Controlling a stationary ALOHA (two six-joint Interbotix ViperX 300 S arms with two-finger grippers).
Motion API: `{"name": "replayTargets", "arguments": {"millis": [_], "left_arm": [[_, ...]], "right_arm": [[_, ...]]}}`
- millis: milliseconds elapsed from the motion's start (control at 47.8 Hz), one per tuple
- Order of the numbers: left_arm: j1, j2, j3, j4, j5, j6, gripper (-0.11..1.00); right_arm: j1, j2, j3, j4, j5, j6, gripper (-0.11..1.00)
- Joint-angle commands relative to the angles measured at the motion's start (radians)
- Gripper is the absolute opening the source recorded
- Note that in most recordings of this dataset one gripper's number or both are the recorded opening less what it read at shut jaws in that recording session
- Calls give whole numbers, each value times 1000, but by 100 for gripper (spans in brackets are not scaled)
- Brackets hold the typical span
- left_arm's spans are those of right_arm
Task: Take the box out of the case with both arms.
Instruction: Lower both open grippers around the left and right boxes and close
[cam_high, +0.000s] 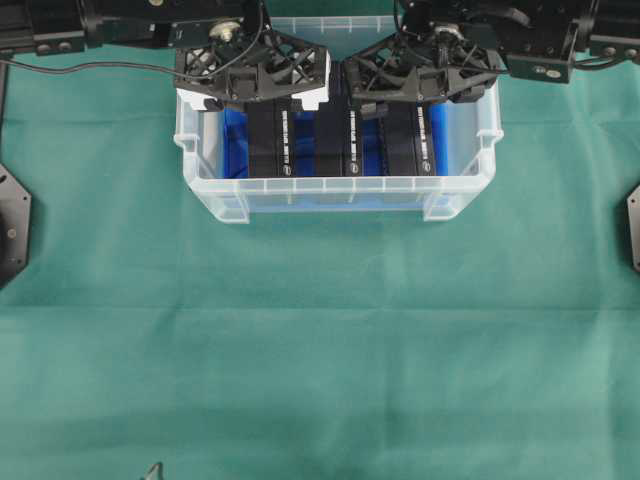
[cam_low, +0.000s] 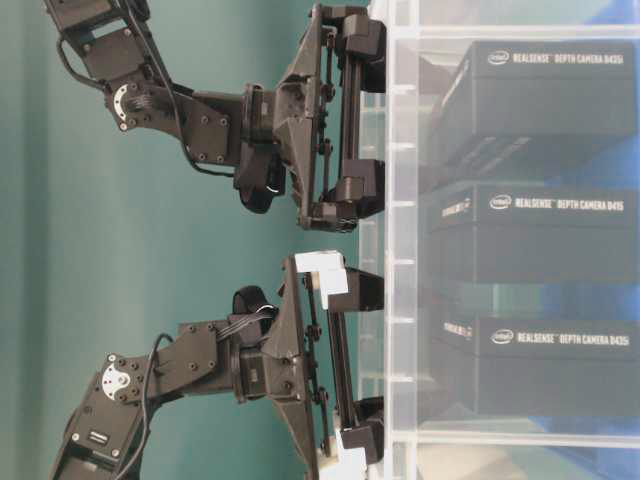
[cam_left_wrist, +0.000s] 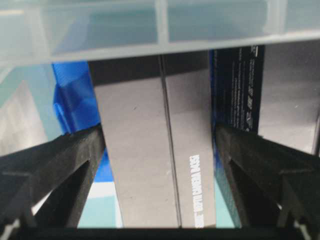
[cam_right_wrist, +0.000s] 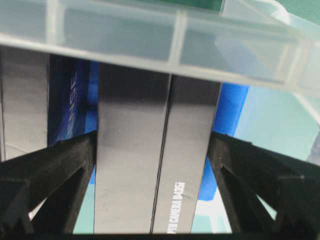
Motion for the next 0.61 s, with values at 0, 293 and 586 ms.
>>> {"name": "replayTargets", "arguments": {"millis": [0,293,586], "left_arm": [[0,-12,23,3,31,8,86],[-15,-31,23,3,32,14,63],[-15,-48,28,3,34,8,63]], "right_arm": [[-6,-8,6,0,-15,2,96],[14,-8,2,-15,-40,44,65],[14,-8,-6,-23,-38,80,65]]}}
